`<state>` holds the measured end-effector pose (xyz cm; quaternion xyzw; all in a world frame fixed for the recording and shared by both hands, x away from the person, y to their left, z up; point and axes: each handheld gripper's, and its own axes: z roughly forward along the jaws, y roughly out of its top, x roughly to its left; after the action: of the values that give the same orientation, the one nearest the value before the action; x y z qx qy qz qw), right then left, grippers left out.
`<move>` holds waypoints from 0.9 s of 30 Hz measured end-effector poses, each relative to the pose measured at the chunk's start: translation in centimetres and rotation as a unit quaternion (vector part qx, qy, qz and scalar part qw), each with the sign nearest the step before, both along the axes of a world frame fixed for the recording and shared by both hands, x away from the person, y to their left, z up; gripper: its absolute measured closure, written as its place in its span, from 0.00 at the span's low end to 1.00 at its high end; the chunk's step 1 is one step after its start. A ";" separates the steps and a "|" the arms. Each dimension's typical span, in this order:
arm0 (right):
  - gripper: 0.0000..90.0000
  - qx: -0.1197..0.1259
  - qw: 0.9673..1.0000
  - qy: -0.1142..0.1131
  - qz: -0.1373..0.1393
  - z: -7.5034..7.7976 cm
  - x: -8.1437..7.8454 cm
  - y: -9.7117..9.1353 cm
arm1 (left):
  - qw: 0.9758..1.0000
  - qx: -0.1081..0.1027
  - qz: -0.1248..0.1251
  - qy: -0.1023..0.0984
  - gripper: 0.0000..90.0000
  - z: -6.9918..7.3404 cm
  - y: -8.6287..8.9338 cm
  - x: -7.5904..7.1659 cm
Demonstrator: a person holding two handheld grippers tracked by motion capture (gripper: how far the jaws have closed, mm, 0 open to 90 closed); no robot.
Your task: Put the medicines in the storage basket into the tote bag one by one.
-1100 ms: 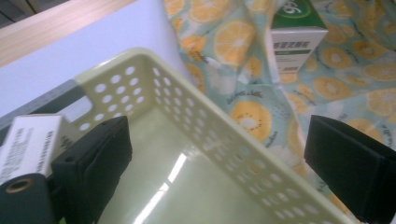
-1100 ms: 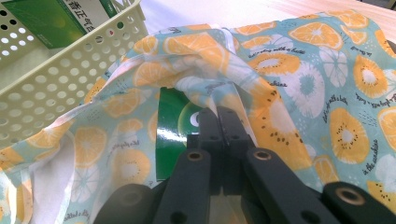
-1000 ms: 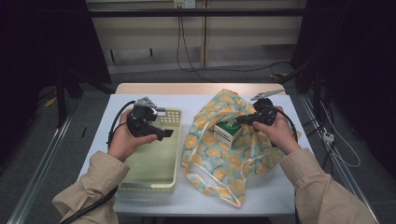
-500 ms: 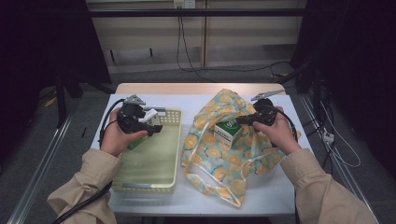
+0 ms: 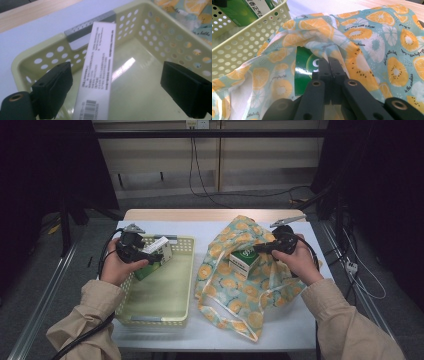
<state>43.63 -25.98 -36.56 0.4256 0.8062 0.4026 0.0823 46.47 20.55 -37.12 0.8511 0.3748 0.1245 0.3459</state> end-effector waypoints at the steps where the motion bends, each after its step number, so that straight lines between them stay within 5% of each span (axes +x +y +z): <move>1: 1.00 0.000 1.000 0.000 0.001 0.0 0.0 0.0 | 1.000 0.002 -0.001 0.002 0.15 -0.1 0.1 0.0; 10: 1.00 -0.001 1.000 -0.001 -0.001 0.0 0.0 -0.1 | 1.000 0.021 0.014 0.011 0.31 -0.9 0.8 -0.1; 19: 1.00 -0.004 1.000 -0.002 -0.002 0.0 0.0 -0.1 | 0.999 0.040 0.015 0.018 0.62 -1.2 0.5 -0.3; 23: 1.00 -0.003 1.000 -0.002 -0.001 -0.1 0.0 -0.1 | 0.998 0.057 0.014 0.018 0.67 -1.0 0.1 -0.4; 27: 1.00 -0.001 1.000 -0.001 -0.003 -0.1 0.0 -0.2 | 0.999 0.045 0.013 0.024 0.69 -0.5 -0.2 -0.6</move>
<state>43.61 -26.20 -36.67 0.4273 0.8055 0.4017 0.0844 45.84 20.37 -37.65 0.8636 0.3877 0.1253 0.2968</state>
